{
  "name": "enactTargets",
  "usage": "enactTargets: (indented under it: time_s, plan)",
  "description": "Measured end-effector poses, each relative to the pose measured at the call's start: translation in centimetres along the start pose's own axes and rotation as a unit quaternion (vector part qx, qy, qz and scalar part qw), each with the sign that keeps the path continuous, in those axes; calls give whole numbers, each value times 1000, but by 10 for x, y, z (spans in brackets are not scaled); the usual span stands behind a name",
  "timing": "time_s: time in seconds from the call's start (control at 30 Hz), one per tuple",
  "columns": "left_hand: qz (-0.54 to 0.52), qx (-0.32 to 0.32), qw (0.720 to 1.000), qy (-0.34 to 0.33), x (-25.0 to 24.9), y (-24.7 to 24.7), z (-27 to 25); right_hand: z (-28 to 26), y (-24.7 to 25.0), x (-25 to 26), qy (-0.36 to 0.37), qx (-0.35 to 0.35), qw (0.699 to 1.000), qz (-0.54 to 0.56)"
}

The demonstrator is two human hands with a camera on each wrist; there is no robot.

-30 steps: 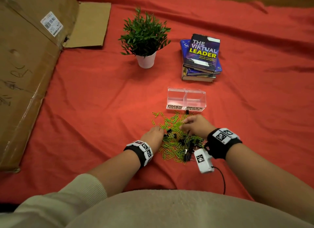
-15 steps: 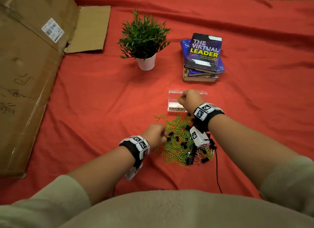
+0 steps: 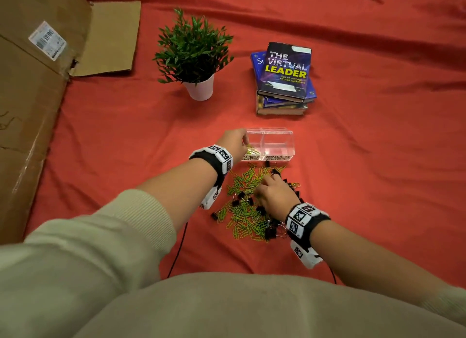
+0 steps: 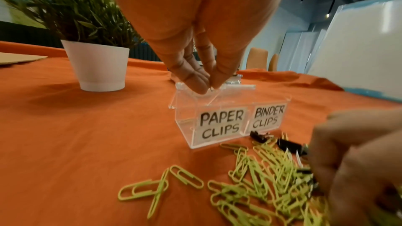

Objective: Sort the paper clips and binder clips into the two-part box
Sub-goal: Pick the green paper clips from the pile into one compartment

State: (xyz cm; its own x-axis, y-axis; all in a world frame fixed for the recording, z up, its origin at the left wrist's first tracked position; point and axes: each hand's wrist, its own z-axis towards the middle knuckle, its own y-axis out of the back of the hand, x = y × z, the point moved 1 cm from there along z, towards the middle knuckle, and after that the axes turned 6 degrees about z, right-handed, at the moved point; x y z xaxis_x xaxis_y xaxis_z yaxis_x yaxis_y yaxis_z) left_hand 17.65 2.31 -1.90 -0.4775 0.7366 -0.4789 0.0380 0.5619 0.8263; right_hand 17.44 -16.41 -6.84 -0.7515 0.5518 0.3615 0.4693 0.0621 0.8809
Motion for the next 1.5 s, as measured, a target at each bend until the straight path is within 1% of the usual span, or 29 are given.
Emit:
enactTargets:
  time_s: [0.07, 0.13, 0.2, 0.23, 0.3, 0.4, 0.5, 0.57, 0.6, 0.67, 0.73, 0.8, 0.87, 0.97, 1.1, 1.23, 1.3, 1.4, 1.5]
  plan:
    - [12, 2, 1000, -1, 1, -6, -1, -2, -1, -3, -7, -26, 999, -20]
    - [8, -12, 1000, -17, 2, -8, -7, -3, -3, -1, 4, -53, 998, -14]
    - [-7, -36, 999, -28, 8, -11, -21, -3, -5, 11, 30, -46, 998, 12]
    - [-11, -35, 999, -28, 11, -14, -31, -3, -6, 19, 46, -33, 998, 22]
    - [-1, -2, 1000, -20, 22, -23, -54, -1, -10, 33, 69, -9, 997, 30]
    - [51, 49, 997, 6, 44, -42, -89, 0, -18, 42, 88, 0, 996, 30]
    - [105, 75, 991, 30, 60, -59, -115, 0, -14, 35, 65, 1, 997, 30]
    - [116, 80, 989, 37, 67, -69, -122, 1, -10, 27, 36, -16, 999, 31]
    - [117, 83, 989, 37, 68, -73, -124, 0, -10, 25, 28, -26, 999, 36]
    - [123, 86, 988, 32, 71, -79, -125, -3, -11, 29, 42, -30, 998, 46]
    - [126, 81, 988, 31, 72, -83, -126, -8, -17, 38, 73, -9, 996, 51]
    - [123, 74, 989, 31, 74, -85, -125, -13, -26, 46, 82, 21, 996, 36]
    - [124, 70, 989, 29, 74, -84, -126, -15, -34, 50, 63, 48, 997, 6]
    - [134, 69, 988, 25, 73, -83, -128, -15, -39, 51, 47, 60, 997, -6]
    - [139, 69, 988, 22, 73, -81, -128, -13, -40, 49, 36, 76, 995, 47]
    - [122, 71, 990, 29, 74, -75, -126, -15, -38, 45, 40, 68, 995, 65]
    - [106, 60, 992, 36, 74, -71, -125, -14, -37, 44, 38, 65, 995, 73]
    - [75, 34, 996, 36, 71, -64, -119, -9, -33, 42, 14, 75, 994, 83]
    - [28, 14, 998, 48, 66, -58, -113, -6, -24, 38, -14, 76, 988, 132]
